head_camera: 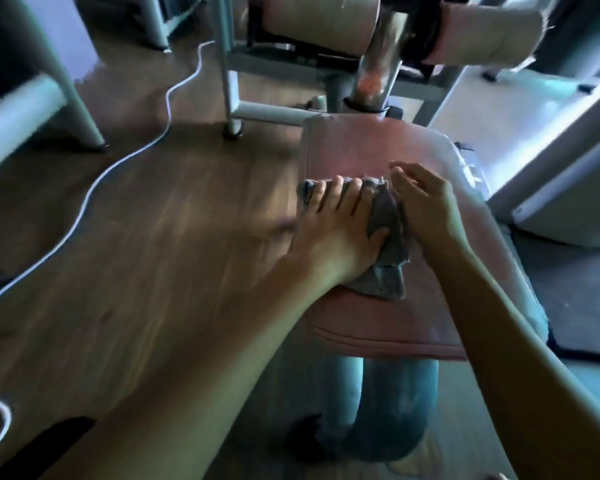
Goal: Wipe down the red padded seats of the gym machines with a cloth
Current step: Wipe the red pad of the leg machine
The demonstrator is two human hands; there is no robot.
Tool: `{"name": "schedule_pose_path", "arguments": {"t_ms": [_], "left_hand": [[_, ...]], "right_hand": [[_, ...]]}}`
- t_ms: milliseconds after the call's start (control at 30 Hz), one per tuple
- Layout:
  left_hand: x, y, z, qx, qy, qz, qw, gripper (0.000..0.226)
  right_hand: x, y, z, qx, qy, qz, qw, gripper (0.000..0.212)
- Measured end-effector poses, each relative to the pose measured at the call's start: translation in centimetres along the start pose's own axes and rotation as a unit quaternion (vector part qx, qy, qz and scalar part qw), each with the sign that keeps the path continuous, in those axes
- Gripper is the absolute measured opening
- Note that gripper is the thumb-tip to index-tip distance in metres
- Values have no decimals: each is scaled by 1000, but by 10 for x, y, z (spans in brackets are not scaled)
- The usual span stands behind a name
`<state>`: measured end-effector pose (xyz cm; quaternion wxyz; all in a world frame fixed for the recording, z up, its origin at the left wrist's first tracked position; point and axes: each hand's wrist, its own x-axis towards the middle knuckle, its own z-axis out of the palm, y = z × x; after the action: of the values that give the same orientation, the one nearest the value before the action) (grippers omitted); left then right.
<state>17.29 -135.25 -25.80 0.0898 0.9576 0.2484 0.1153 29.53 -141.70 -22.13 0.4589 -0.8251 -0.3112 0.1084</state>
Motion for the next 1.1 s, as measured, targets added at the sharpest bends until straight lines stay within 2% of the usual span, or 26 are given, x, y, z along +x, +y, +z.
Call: {"name": "schedule_pose_path", "arguments": {"t_ms": [100, 167, 200, 267, 367, 433, 467, 500, 633, 733, 833, 1100], "left_hand": [[-11, -14, 1, -53, 38, -7, 998, 69], [-16, -25, 1, -149, 33, -54, 987, 60], [-16, -29, 1, -222, 36, -85, 971, 59], [-16, -36, 0, -397, 58, -131, 907, 60], [-16, -38, 5, -593, 64, -174, 784, 63], [-16, -42, 6, -678, 58, -217, 700, 69], [-17, -42, 5, -700, 61, -232, 672, 71], [-19, -40, 7, -709, 65, -244, 659, 73], [-56, -19, 15, -708, 78, -247, 656, 78], [-104, 7, 13, -702, 84, -250, 662, 59], [-152, 38, 8, -675, 114, -253, 684, 56], [-133, 33, 18, -701, 137, -254, 653, 54]], "right_hand": [[-24, 2, 7, 36, 48, 29, 998, 46], [-40, -1, 14, 35, 70, 29, 997, 48], [-46, -4, 16, 28, 79, 29, 996, 47], [-53, -11, 21, 1, 82, 30, 996, 41], [-55, -12, 25, -68, 62, 6, 996, 32], [-52, -9, 29, -104, 49, -14, 993, 32], [-51, -7, 31, -120, 39, -25, 992, 33], [-49, -5, 33, -137, 29, -33, 990, 34], [-49, -3, 38, -210, -12, -67, 975, 43], [-50, -5, 39, -242, -33, -61, 968, 43], [-50, -6, 40, -273, -36, -65, 959, 44], [-54, -12, 44, -299, -34, -61, 952, 42]]}}
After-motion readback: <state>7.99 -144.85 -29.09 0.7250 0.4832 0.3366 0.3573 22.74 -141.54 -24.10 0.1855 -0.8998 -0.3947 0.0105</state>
